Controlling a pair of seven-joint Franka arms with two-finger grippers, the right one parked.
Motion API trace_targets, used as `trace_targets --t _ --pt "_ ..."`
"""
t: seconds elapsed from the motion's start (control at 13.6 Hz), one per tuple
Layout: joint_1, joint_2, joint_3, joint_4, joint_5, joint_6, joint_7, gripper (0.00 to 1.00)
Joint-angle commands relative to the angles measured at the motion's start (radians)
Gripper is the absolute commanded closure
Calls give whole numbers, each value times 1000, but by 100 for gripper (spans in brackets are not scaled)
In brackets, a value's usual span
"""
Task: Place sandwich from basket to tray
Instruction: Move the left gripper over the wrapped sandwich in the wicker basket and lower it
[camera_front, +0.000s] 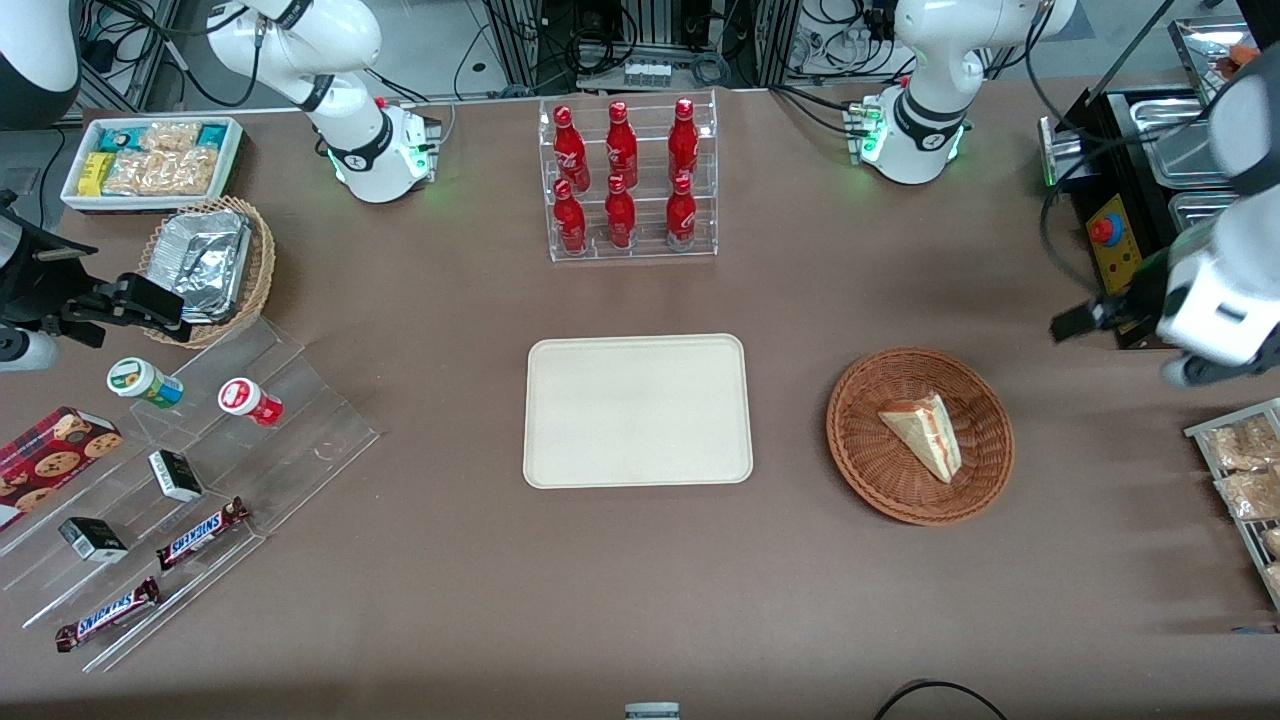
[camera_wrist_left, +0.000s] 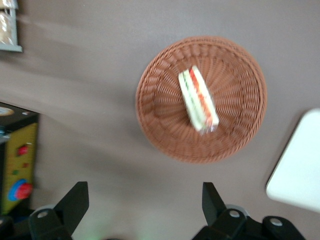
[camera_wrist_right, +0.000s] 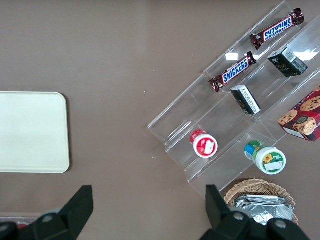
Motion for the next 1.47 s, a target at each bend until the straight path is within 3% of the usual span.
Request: trace_targets --t 0.0,0.22,0.37,0.73,1.39 --pt "-44 24 -2 -82 17 129 -194 0" --pt "-100 91 -2 -134 21 262 -389 0" --pt "-111 101 -2 -212 72 350 -414 0" --pt "-113 96 -3 -370 67 575 -486 0" --pt "-139 165 -3 -417 64 740 -551 0"
